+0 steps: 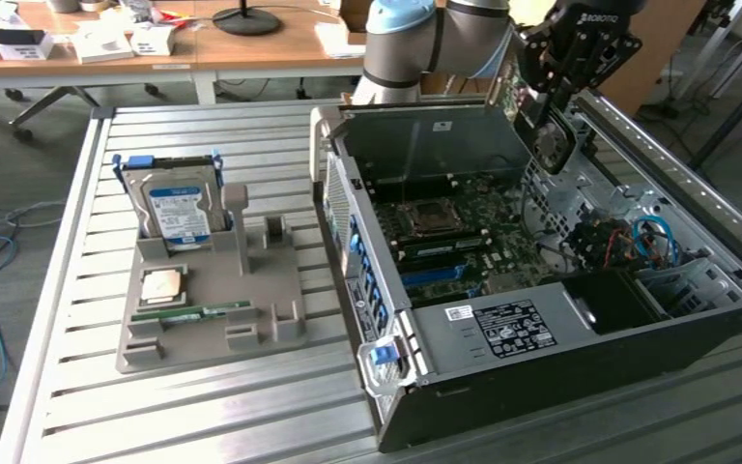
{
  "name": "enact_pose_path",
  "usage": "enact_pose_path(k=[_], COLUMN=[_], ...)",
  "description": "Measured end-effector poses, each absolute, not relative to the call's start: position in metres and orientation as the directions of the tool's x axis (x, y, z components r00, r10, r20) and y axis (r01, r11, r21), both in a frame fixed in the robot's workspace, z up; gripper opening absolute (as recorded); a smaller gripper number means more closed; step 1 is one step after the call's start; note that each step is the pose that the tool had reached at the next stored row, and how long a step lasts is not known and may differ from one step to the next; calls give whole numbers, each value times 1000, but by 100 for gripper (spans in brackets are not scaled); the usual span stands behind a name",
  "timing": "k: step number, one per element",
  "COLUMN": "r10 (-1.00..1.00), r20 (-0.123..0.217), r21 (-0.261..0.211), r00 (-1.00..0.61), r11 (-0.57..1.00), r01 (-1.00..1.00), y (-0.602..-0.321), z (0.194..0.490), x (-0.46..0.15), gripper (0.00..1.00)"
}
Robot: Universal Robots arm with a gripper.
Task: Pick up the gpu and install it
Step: 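Pick up the gpu and move the gpu toward the slot, then insert the gpu into the slot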
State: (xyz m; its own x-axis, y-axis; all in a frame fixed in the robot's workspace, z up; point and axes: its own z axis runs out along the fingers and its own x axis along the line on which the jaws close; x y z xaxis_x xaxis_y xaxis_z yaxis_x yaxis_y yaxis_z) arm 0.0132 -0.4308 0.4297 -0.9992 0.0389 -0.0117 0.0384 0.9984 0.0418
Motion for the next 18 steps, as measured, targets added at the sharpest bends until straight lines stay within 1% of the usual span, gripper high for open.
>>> enact_pose_path(k=[18], r10=[17], r20=[-12], r21=[42], r00=[-1000], r11=[999], r01=[16], y=[-431], z=[430], x=[16], gripper=[26])
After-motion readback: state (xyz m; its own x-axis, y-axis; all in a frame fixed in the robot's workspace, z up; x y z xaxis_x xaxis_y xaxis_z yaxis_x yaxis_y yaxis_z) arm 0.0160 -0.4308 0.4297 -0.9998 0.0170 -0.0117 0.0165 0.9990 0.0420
